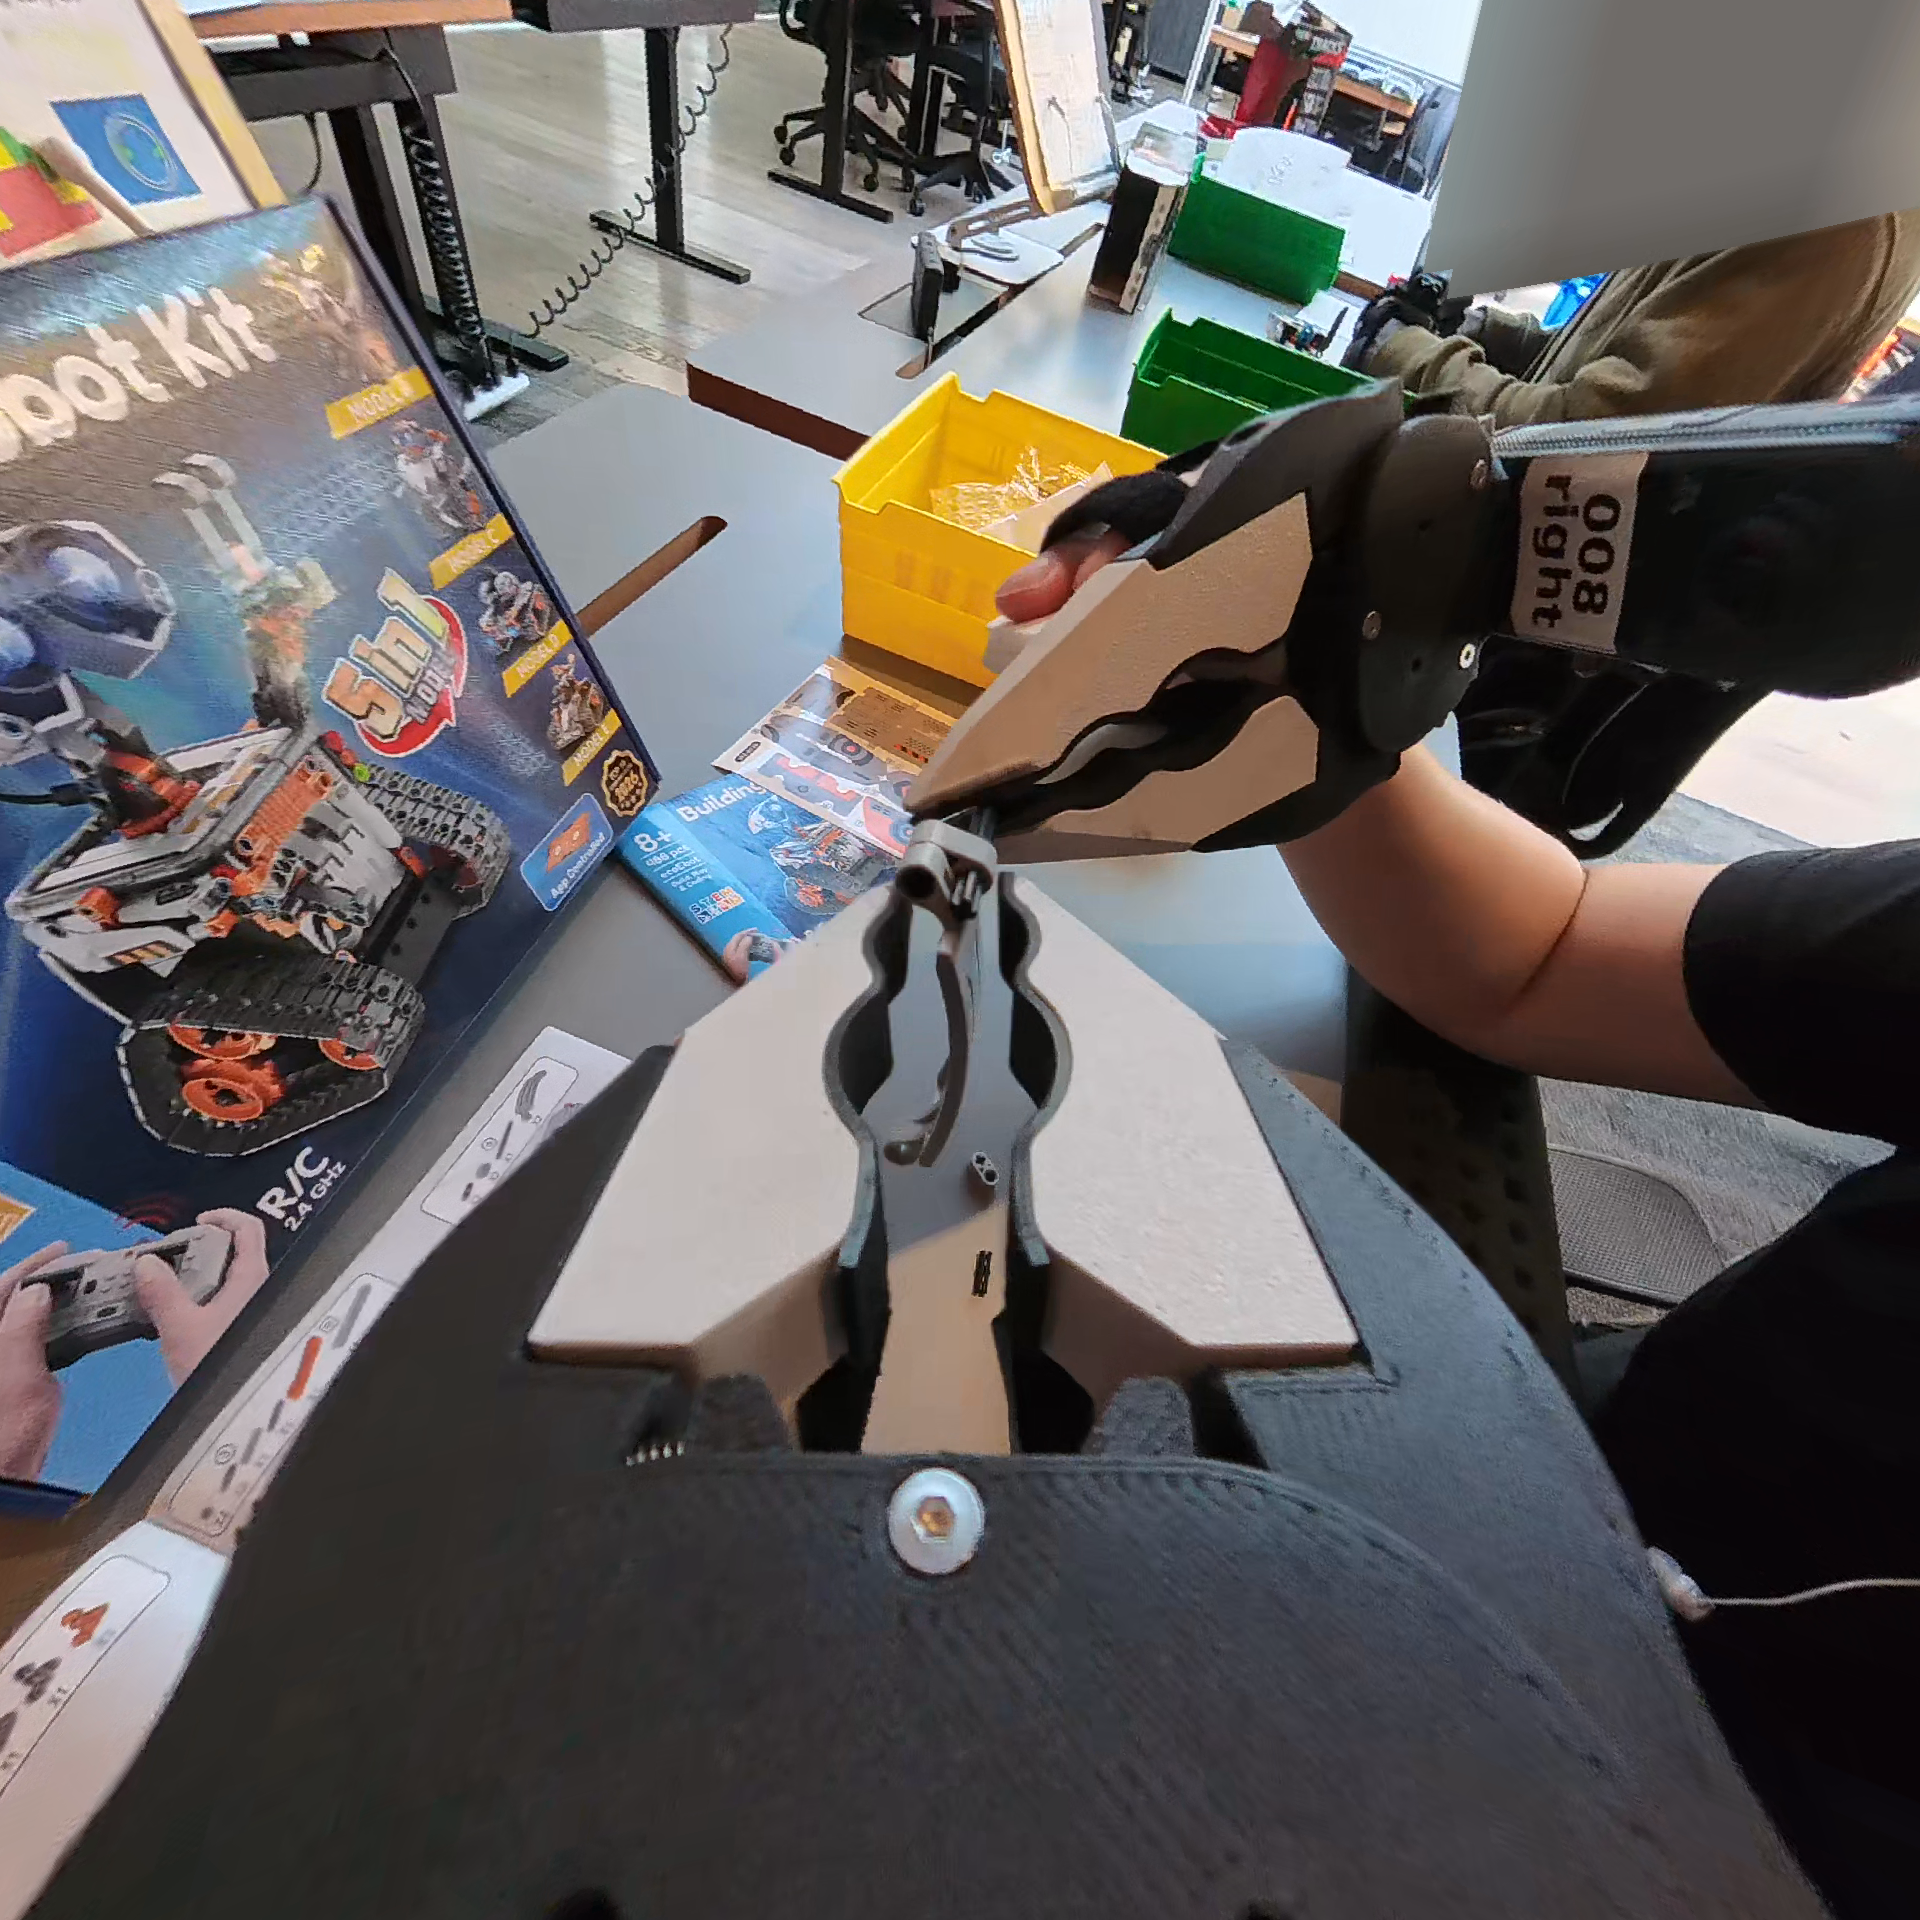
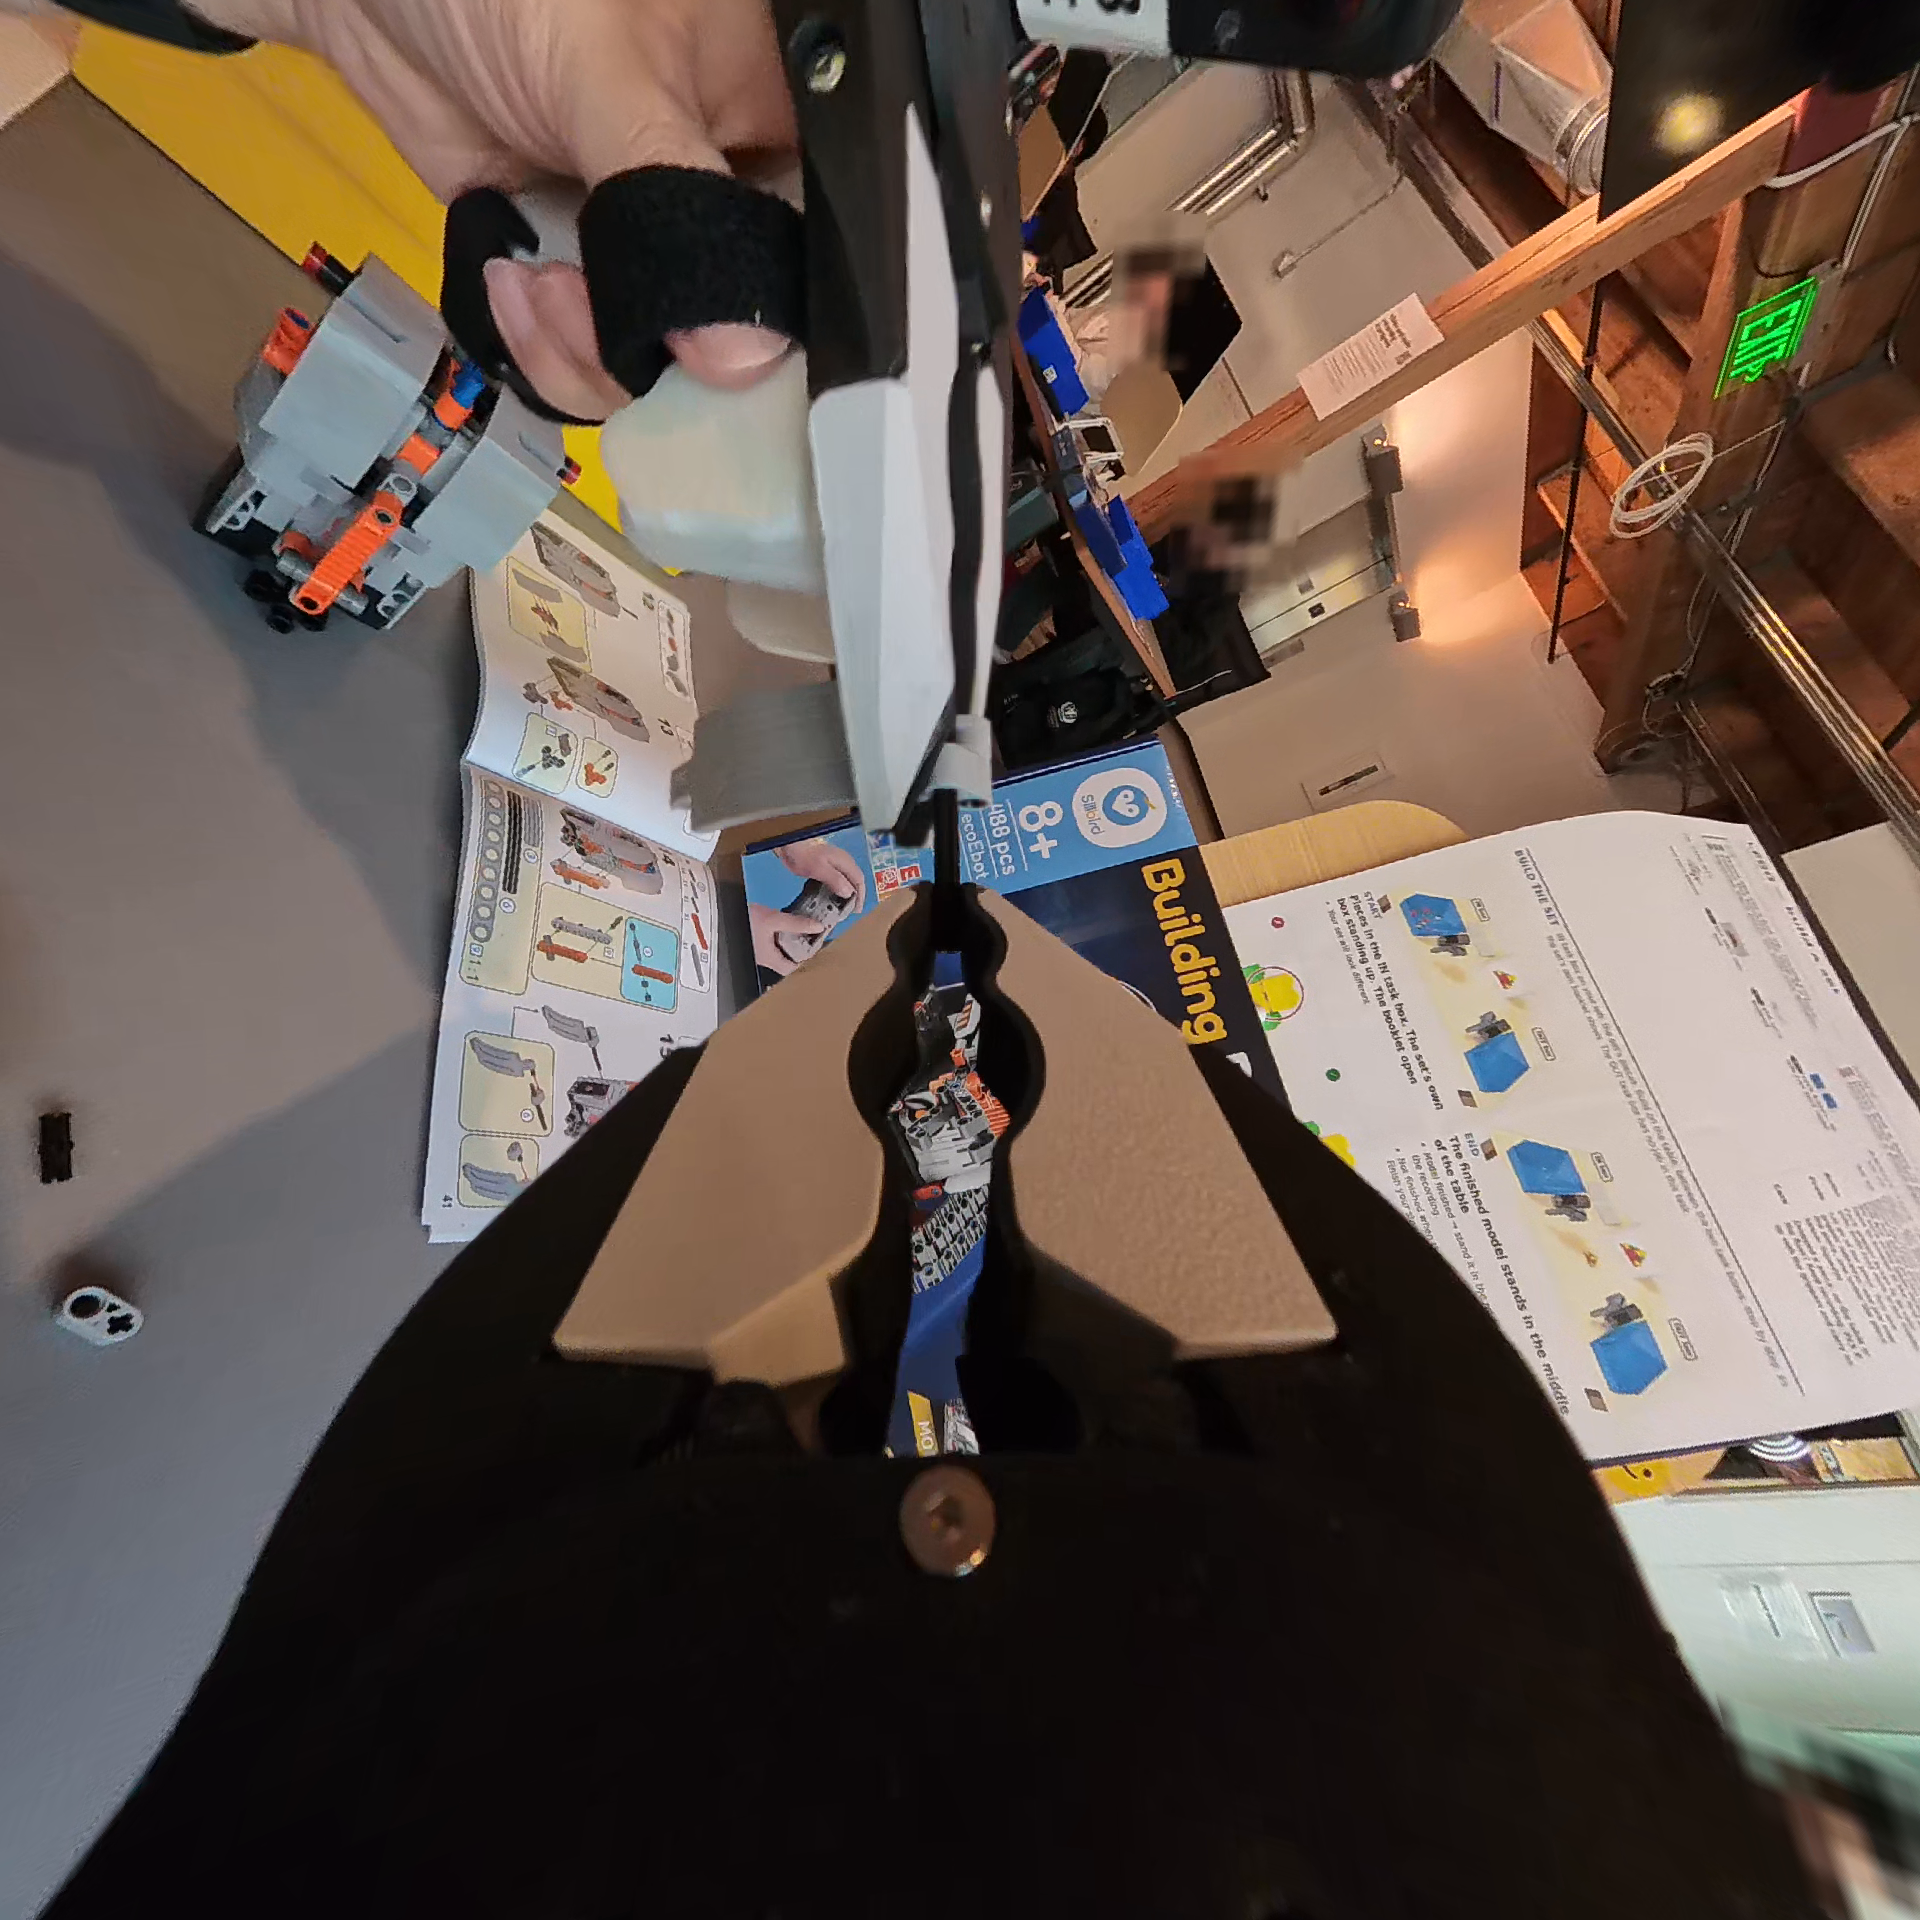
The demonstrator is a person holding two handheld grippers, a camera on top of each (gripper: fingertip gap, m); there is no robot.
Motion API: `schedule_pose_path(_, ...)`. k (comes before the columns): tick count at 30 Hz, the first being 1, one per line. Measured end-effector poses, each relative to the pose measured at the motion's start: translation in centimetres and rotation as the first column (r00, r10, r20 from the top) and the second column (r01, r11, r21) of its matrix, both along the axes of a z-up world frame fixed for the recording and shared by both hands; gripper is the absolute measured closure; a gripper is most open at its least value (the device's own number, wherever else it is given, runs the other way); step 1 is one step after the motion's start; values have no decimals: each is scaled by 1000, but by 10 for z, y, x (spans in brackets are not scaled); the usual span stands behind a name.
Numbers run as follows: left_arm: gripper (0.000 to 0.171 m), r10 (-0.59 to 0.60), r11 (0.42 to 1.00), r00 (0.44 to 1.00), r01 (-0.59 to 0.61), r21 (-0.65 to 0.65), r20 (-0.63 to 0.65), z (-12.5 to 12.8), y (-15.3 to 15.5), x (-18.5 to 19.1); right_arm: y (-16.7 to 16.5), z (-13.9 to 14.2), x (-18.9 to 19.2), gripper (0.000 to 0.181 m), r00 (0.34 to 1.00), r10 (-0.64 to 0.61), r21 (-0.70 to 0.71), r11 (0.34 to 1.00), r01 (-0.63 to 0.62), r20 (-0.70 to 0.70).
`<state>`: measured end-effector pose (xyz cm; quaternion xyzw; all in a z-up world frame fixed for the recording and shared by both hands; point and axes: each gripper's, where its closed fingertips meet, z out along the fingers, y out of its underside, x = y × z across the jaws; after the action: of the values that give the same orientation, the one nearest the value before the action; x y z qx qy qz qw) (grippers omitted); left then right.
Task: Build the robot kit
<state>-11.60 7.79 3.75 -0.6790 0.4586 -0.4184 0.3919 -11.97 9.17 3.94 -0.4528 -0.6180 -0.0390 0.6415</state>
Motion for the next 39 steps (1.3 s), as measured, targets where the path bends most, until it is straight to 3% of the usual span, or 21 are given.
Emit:
schedule_pose_path(5, 147, 16, 1000, 999, -16, -12, 28, 7, 3, -12, 1, -6, -2, 181, 998, -16, 20, 1000, 15, 53)
schedule_pose_path(12, 160, 8, 1000, 1000, -8, -13, -3, 3, 3, -17, 1, -13, -8, 181, 993, -33, 58, 998, 27, 117)
schedule_pose_path(17, 149, 18, 999, 999, -16, -50, 39, 9, 5, -22, 2, -15, -9, 181, 987, -55, 106, 994, 39, 152)
schedule_pose_path(22, 148, -4, 995, 996, 14, -100, 94, 16, 2, -26, 1, -14, -10, 181, 986, -57, 124, 991, 38, 153)
schedule_pose_path(29, 145, -47, 987, 996, 57, -150, 70, 5, -5, -13, -3, -6, -11, 181, 989, -53, 158, 987, 31, 140)
schedule_pose_path(31, 147, -58, 985, 996, 68, -160, 63, 3, -7, -10, -4, -2, -11, 180, 991, -51, 172, 985, 28, 127)
schedule_pose_path(33, 161, -76, 983, 994, 87, -162, 75, 4, -9, -8, -5, 1, -11, 181, 992, -52, 184, 982, 29, 119)
schedule_pose_path(39, 161, -99, 978, 986, 121, -169, 132, 15, -14, -9, -9, 10, -12, 181, 996, -40, 228, 974, 19, 85)
